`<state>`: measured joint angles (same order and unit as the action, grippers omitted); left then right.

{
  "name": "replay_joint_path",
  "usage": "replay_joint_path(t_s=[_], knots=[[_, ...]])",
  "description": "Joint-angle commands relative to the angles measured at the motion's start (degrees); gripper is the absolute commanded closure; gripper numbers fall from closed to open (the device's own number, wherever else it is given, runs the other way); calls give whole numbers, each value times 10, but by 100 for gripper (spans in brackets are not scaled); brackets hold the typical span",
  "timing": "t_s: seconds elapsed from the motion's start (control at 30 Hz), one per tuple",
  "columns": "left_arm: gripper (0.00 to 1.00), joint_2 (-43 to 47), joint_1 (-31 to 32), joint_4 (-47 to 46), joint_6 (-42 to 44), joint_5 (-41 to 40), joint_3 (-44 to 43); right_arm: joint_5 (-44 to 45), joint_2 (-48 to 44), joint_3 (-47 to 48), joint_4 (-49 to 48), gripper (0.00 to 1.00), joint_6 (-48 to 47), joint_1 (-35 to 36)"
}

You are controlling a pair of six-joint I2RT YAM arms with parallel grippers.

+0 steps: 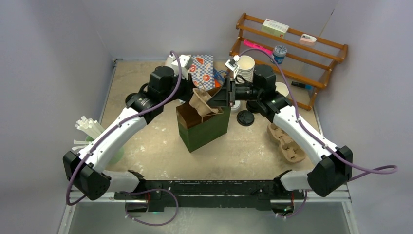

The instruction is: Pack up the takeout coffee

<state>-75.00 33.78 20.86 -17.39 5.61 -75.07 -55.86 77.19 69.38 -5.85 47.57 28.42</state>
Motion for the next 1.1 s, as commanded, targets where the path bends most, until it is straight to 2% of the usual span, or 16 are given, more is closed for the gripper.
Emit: replay_joint_path(t_s=[0.0,0.17,0.5,0.67,0.93,1.07], knots=[[100,18,-17,-7,-50,-37,9,24,-24,-17,-24,76,4,-1],[100,33,-37,-11,-88,-51,28,45,-25,-40,-24,76,1,-1],[100,72,-89,-19,-120,-69,60,100,-28,-9,91,76,-56,-1],[98,93,-88,-76,-116,-11,90,149,-11,16,151,77,-107,0],[95,72,-88,-59,-98,44,81,213,19,60,203,78,-137,19],[94,76,-88,-48,-88,40,76,272,42,98,252,79,-167,47]])
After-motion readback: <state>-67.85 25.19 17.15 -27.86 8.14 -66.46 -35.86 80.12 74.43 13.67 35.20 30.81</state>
